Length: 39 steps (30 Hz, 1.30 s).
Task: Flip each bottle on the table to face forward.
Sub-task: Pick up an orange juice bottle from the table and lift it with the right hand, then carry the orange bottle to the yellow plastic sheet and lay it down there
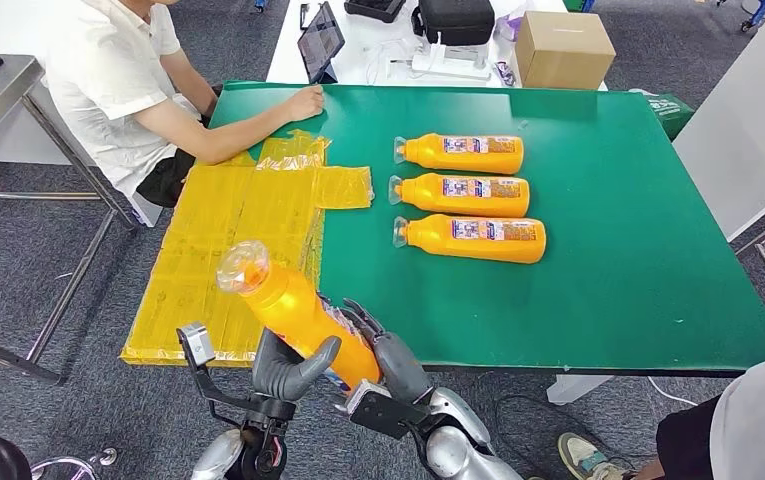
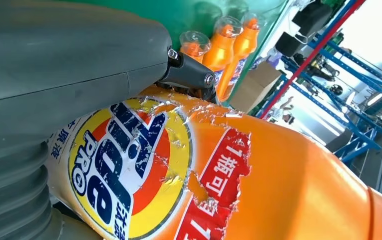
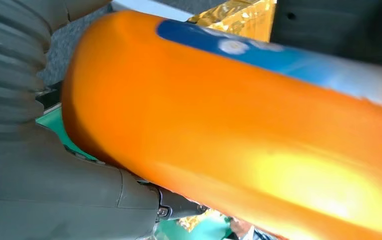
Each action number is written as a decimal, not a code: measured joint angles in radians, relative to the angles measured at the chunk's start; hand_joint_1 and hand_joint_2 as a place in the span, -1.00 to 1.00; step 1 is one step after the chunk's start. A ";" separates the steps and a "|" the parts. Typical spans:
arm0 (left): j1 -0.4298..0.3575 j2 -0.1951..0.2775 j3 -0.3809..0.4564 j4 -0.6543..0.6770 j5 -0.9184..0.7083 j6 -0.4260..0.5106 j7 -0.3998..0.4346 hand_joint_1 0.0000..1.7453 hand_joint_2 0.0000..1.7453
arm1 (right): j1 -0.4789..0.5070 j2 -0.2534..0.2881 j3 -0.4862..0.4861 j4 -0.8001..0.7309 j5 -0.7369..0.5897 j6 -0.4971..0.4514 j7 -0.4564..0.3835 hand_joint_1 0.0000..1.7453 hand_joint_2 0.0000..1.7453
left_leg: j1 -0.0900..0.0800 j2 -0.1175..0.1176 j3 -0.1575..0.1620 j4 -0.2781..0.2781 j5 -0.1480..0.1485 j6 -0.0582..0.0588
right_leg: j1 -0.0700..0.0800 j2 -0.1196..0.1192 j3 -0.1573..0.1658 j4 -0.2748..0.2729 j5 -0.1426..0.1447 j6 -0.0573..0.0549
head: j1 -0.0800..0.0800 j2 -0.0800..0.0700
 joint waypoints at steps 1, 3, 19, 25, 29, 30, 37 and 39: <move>0.002 0.000 0.005 -0.002 0.006 -0.002 0.005 1.00 1.00 | 0.002 0.001 0.001 0.003 0.009 -0.014 -0.002 -1.00 1.00 | 0.000 0.000 0.000 0.000 0.000 0.000 | 0.000 0.000 0.000 0.000 0.000 0.000 | 0.000 0.000; 0.007 0.000 0.013 -0.004 0.015 -0.002 0.018 1.00 1.00 | 0.004 0.001 0.003 0.009 0.019 -0.033 -0.005 -1.00 1.00 | 0.000 0.000 0.000 0.000 0.000 0.000 | 0.000 0.000 0.000 0.000 0.000 0.000 | 0.000 0.000; -0.144 0.062 0.080 0.182 -0.880 0.631 -0.022 1.00 1.00 | 0.151 0.086 -0.169 -0.210 0.154 -0.465 -0.134 -1.00 1.00 | 0.001 0.000 0.000 0.000 0.001 0.000 | 0.000 0.000 0.000 0.000 0.000 0.000 | 0.000 0.000; -0.177 0.085 0.096 0.226 -0.946 0.633 0.001 1.00 1.00 | 0.191 0.122 -0.265 -0.335 0.158 -0.472 -0.134 -1.00 1.00 | 0.000 0.000 0.000 0.000 0.001 0.000 | 0.000 0.000 -0.001 0.000 0.000 0.000 | 0.000 0.000; -0.192 0.091 0.098 0.243 -1.008 0.611 0.041 1.00 1.00 | 0.203 0.129 -0.292 -0.377 0.111 -0.472 -0.135 -1.00 1.00 | 0.000 0.000 0.000 0.000 0.001 0.000 | 0.000 0.000 -0.001 0.000 0.000 0.000 | 0.000 0.000; -0.199 0.092 0.101 0.248 -1.031 0.587 0.060 1.00 1.00 | 0.206 0.130 -0.297 -0.386 0.087 -0.472 -0.135 -1.00 1.00 | 0.000 0.000 0.000 0.000 0.001 0.000 | 0.000 0.000 -0.001 0.000 0.000 0.000 | 0.000 0.000; -0.342 0.103 0.117 0.383 -1.243 0.411 0.234 1.00 1.00 | 0.201 0.115 -0.287 -0.390 -0.094 -0.472 -0.135 -1.00 1.00 | 0.001 -0.001 0.000 0.000 0.002 -0.001 | 0.000 0.000 0.000 0.000 0.001 0.000 | 0.001 0.000; -0.428 0.108 0.118 0.502 -1.320 0.370 0.287 1.00 1.00 | 0.186 0.109 -0.265 -0.372 -0.116 -0.472 -0.135 -1.00 1.00 | 0.001 -0.001 0.000 0.000 0.003 -0.002 | 0.000 0.000 0.000 0.001 0.002 -0.001 | 0.000 0.000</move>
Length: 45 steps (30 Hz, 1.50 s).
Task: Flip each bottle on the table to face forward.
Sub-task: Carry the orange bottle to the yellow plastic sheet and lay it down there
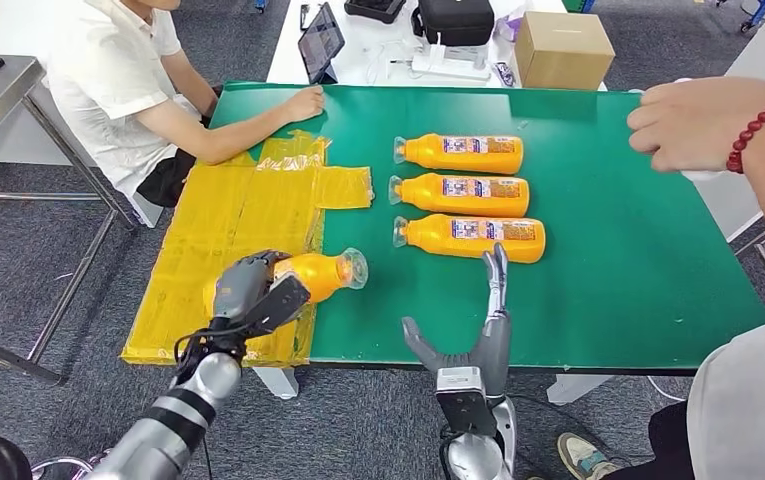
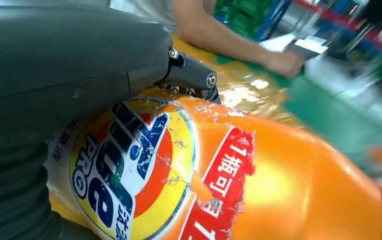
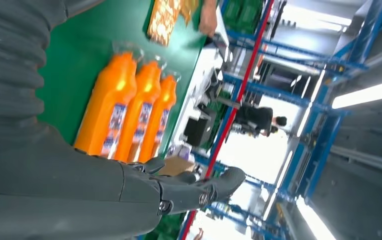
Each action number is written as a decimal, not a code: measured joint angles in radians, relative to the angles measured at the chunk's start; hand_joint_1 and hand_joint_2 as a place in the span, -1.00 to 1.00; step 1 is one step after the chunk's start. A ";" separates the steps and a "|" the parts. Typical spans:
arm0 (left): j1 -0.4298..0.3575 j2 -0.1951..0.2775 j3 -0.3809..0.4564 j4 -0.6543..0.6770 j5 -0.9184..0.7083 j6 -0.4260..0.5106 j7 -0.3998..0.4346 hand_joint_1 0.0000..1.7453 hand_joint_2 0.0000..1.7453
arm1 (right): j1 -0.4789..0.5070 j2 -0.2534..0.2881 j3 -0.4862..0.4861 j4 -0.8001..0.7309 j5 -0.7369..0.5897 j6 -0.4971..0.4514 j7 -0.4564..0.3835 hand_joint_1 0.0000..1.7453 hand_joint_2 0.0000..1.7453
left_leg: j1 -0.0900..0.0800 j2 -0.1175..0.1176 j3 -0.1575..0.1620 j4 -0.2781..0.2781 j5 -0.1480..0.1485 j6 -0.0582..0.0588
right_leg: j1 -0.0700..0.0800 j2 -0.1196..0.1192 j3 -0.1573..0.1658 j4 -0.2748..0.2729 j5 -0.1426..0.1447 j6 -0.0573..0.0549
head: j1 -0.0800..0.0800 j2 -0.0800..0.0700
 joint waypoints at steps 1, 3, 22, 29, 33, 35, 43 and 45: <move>-0.042 0.002 0.000 0.061 -0.031 -0.022 0.021 1.00 1.00 | -0.007 -0.002 0.009 0.010 -0.008 0.000 0.000 -1.00 1.00 | 0.000 0.000 0.000 0.000 0.000 0.000 | 0.000 0.000 0.000 0.000 0.001 -0.001 | 0.000 0.000; -0.112 0.005 -0.002 0.166 -0.069 -0.062 0.054 0.64 1.00 | -0.018 -0.007 0.021 0.027 -0.019 0.000 0.000 -1.00 1.00 | 0.000 0.001 0.002 0.000 0.000 0.000 | 0.000 0.000 0.001 0.000 0.001 -0.001 | 0.000 0.000; -0.229 0.001 -0.003 0.412 -0.101 -0.185 0.089 -1.00 1.00 | -0.032 -0.027 0.057 0.094 -0.055 0.010 0.000 -1.00 1.00 | 0.000 0.001 0.008 0.000 0.000 0.000 | 0.000 0.002 0.007 0.000 0.001 -0.001 | 0.000 0.000; -0.224 0.000 -0.003 0.411 -0.105 -0.190 0.053 -1.00 1.00 | -0.032 -0.029 0.060 0.103 -0.063 0.010 0.000 -1.00 1.00 | 0.000 0.000 0.010 0.000 0.000 0.000 | 0.000 0.001 0.010 0.000 0.001 -0.001 | 0.000 0.000; -0.177 -0.011 0.006 0.362 -0.064 -0.119 -0.044 -1.00 1.00 | -0.030 -0.031 0.060 0.104 -0.054 0.007 0.000 -1.00 1.00 | 0.000 0.000 0.011 0.000 0.000 0.000 | 0.000 0.001 0.010 0.000 0.001 -0.001 | 0.000 0.000; -0.115 -0.030 0.021 0.288 -0.018 -0.065 -0.117 -1.00 1.00 | -0.025 -0.032 0.059 0.104 -0.046 0.005 -0.001 -1.00 1.00 | -0.001 0.000 0.009 0.000 0.000 0.000 | 0.000 0.001 0.008 0.000 0.001 -0.001 | 0.000 0.000; 0.124 -0.100 0.034 -0.092 0.140 0.033 -0.251 -1.00 1.00 | 0.005 -0.029 0.036 0.102 0.093 0.001 -0.001 -1.00 1.00 | -0.001 0.001 0.002 0.000 0.000 0.000 | 0.000 0.002 0.000 0.000 0.001 -0.001 | 0.000 0.000; 0.164 -0.103 0.022 -0.172 0.159 0.063 -0.258 -1.00 1.00 | 0.010 -0.023 -0.004 0.115 0.241 0.001 0.006 -1.00 1.00 | 0.000 0.001 0.001 0.000 0.000 0.000 | 0.000 0.002 0.000 0.000 0.001 -0.001 | 0.000 0.000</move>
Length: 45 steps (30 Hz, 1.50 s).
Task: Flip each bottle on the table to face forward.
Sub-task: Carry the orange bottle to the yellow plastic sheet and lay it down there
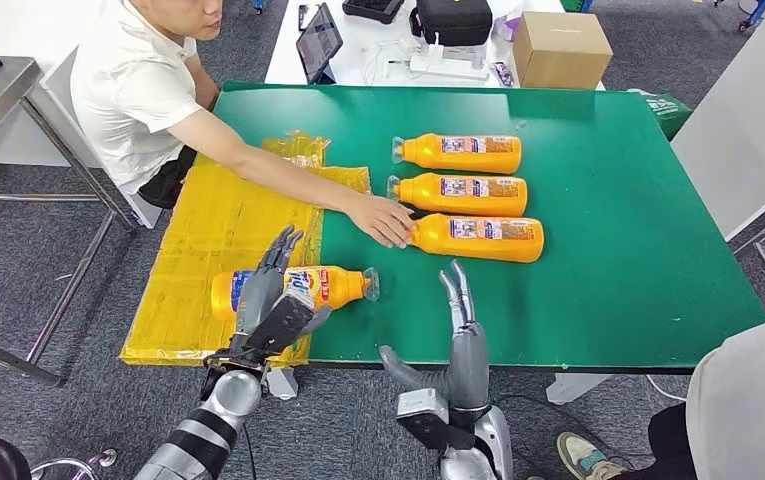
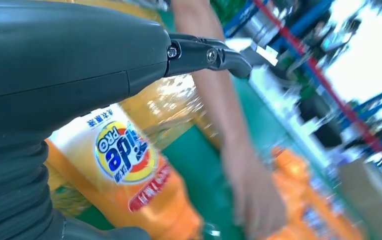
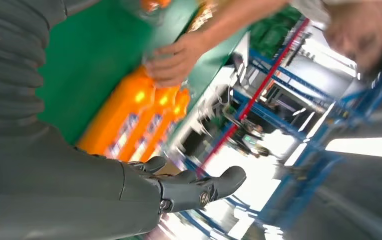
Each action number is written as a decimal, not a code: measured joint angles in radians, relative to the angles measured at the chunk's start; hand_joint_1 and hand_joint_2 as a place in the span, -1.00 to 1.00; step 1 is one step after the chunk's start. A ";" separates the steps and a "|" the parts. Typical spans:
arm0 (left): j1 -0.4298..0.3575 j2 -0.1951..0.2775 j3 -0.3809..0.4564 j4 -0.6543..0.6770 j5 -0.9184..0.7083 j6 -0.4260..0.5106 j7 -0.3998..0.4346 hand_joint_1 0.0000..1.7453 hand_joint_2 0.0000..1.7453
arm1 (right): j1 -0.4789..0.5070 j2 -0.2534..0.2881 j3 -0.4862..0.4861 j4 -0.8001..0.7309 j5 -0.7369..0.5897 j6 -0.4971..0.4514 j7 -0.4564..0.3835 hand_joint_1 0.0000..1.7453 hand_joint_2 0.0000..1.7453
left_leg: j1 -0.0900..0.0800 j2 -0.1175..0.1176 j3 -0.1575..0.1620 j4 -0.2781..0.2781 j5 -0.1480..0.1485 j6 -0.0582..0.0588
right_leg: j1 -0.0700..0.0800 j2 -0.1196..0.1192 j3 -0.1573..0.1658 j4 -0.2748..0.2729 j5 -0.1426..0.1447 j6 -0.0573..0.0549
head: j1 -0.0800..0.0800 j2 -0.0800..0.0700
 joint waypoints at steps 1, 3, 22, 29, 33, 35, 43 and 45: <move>0.019 0.000 -0.008 -0.036 0.012 0.014 -0.007 -1.00 1.00 | 0.000 0.003 -0.028 0.014 0.098 0.000 0.015 -1.00 1.00 | 0.000 0.000 0.000 0.000 0.000 0.000 | 0.000 0.000 0.000 0.000 0.000 0.000 | 0.000 0.000; 0.053 -0.001 -0.023 -0.099 0.033 0.039 -0.024 -1.00 1.00 | -0.003 0.006 -0.098 0.043 0.293 0.000 0.055 -1.00 1.00 | 0.000 0.000 -0.001 0.000 0.000 0.000 | 0.000 0.000 0.000 0.000 0.000 0.000 | 0.000 0.000; 0.205 -0.025 -0.153 -0.266 0.174 0.023 -0.064 -1.00 1.00 | -0.168 -0.193 -0.346 0.329 0.894 -0.002 0.633 -1.00 1.00 | -0.001 -0.001 -0.002 0.000 0.001 0.001 | -0.001 -0.001 0.000 0.000 0.001 0.002 | 0.000 0.000; 0.211 -0.044 -0.188 -0.266 0.159 0.084 -0.060 -1.00 1.00 | -0.257 -0.224 -0.322 0.473 0.846 -0.003 0.628 -1.00 1.00 | -0.001 0.000 -0.001 0.000 0.001 0.001 | -0.001 -0.001 0.000 0.000 0.001 0.001 | 0.000 0.000; 0.206 -0.051 -0.213 -0.259 0.173 0.081 -0.050 -1.00 1.00 | -0.317 -0.226 -0.298 0.569 0.811 -0.002 0.589 -1.00 1.00 | -0.001 0.000 0.001 0.000 0.001 0.001 | -0.001 0.000 0.001 0.000 0.001 0.002 | 0.000 0.000; 0.202 -0.052 -0.224 -0.254 0.180 0.079 -0.048 -1.00 1.00 | -0.345 -0.225 -0.285 0.610 0.801 0.001 0.571 -1.00 1.00 | -0.001 0.001 0.002 0.000 0.001 0.001 | -0.001 0.000 0.002 -0.001 0.002 0.002 | 0.000 0.000; 0.186 -0.053 -0.249 -0.241 0.220 0.040 -0.019 -1.00 1.00 | -0.419 -0.216 -0.247 0.708 0.798 0.032 0.569 -1.00 1.00 | -0.001 0.007 0.006 0.000 0.000 0.001 | -0.001 0.005 0.003 -0.001 0.003 0.001 | 0.000 0.000; 0.182 -0.053 -0.257 -0.238 0.250 0.010 0.006 -1.00 1.00 | -0.444 -0.216 -0.232 0.731 0.804 0.084 0.599 -0.40 1.00 | -0.001 0.010 0.008 0.000 0.000 0.001 | -0.001 0.009 0.004 -0.001 0.004 -0.001 | 0.000 0.000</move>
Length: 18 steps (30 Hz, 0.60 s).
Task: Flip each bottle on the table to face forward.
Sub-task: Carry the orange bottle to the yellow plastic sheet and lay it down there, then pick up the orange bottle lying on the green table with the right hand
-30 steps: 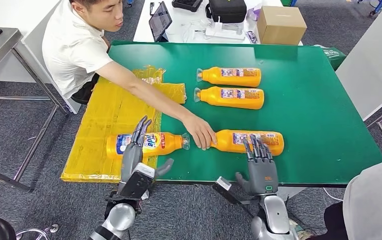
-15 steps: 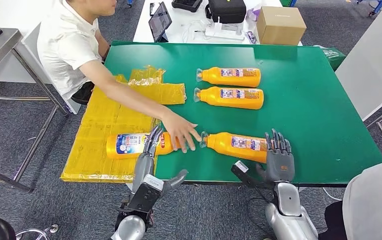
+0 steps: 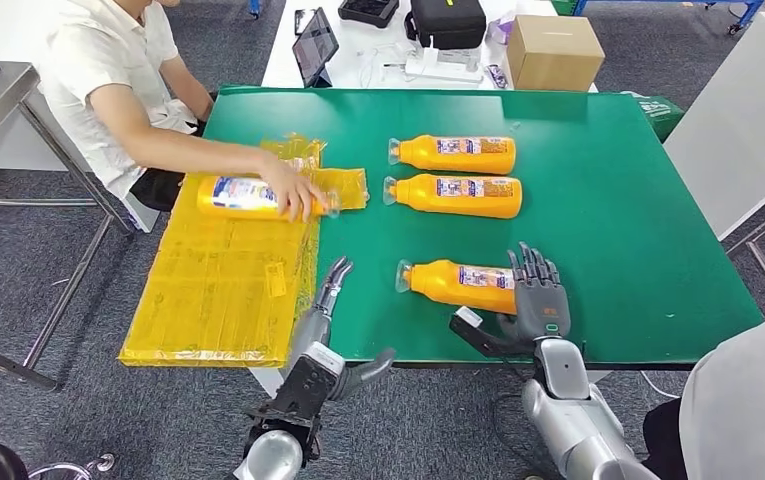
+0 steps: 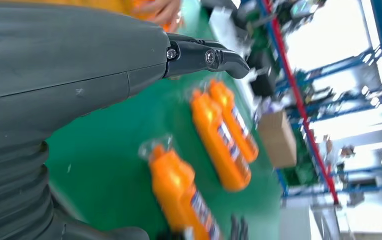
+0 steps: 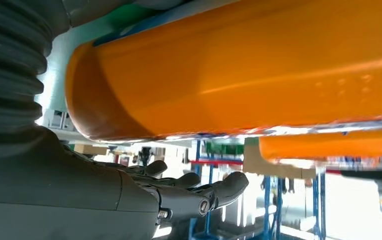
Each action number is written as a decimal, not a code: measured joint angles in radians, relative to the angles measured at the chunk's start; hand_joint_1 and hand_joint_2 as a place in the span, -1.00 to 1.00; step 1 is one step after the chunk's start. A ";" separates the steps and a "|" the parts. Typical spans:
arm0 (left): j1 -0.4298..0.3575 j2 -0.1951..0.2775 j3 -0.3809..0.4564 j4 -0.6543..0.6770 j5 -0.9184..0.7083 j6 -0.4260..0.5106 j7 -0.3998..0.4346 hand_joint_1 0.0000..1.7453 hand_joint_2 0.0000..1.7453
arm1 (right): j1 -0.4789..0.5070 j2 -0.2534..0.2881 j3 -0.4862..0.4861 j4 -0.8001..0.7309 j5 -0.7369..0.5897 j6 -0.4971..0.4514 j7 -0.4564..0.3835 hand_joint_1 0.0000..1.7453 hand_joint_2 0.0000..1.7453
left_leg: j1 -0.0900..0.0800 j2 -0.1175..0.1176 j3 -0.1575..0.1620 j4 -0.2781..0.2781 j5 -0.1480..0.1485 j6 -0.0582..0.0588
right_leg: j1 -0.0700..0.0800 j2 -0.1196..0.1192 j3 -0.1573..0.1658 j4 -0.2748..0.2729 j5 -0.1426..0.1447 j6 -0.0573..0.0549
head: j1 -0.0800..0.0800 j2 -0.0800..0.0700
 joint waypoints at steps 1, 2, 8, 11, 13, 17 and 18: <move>-0.002 0.000 -0.003 0.001 0.015 -0.015 0.013 -1.00 1.00 | -0.014 0.000 0.008 0.012 0.000 0.039 0.018 0.10 1.00 | 0.000 0.001 0.001 0.000 0.000 0.000 | 0.000 0.002 0.000 0.000 0.000 0.000 | 0.000 0.000; -0.005 0.000 -0.007 0.002 0.031 -0.029 0.026 -1.00 1.00 | -0.029 0.000 0.016 0.025 -0.001 0.088 0.037 0.60 1.00 | 0.000 0.002 0.003 0.000 -0.001 0.000 | 0.000 0.003 0.000 0.000 0.001 0.000 | 0.000 0.000; -0.010 0.000 -0.026 0.003 0.079 -0.098 0.087 -1.00 1.00 | -0.086 -0.010 0.061 0.059 -0.021 0.316 0.116 1.00 1.00 | 0.000 0.002 0.014 -0.001 -0.005 0.002 | 0.000 0.004 0.002 -0.003 -0.002 0.000 | 0.000 0.000; -0.009 0.000 -0.030 0.003 0.087 -0.110 0.101 -1.00 1.00 | -0.096 -0.014 0.080 0.061 -0.026 0.357 0.139 1.00 1.00 | 0.000 0.002 0.016 -0.001 -0.003 0.004 | 0.000 0.004 0.005 -0.003 -0.001 0.001 | 0.000 0.000; -0.009 0.000 -0.030 0.003 0.089 -0.115 0.104 -1.00 1.00 | -0.100 -0.016 0.091 0.061 -0.030 0.373 0.144 1.00 1.00 | 0.000 0.001 0.017 0.000 -0.003 0.004 | 0.000 0.004 0.008 -0.003 -0.001 0.001 | 0.000 0.000; -0.010 0.000 -0.030 0.003 0.093 -0.123 0.109 -1.00 1.00 | -0.104 -0.018 0.112 0.057 -0.050 0.390 0.131 1.00 1.00 | 0.000 0.001 0.020 0.000 -0.004 0.004 | 0.000 0.004 0.011 -0.004 -0.002 0.003 | 0.000 0.000; -0.010 0.000 -0.030 0.003 0.095 -0.126 0.110 -1.00 1.00 | -0.104 -0.019 0.117 0.055 -0.058 0.391 0.122 1.00 1.00 | 0.000 0.001 0.020 0.000 -0.004 0.003 | 0.000 0.004 0.011 -0.004 -0.002 0.003 | 0.000 0.000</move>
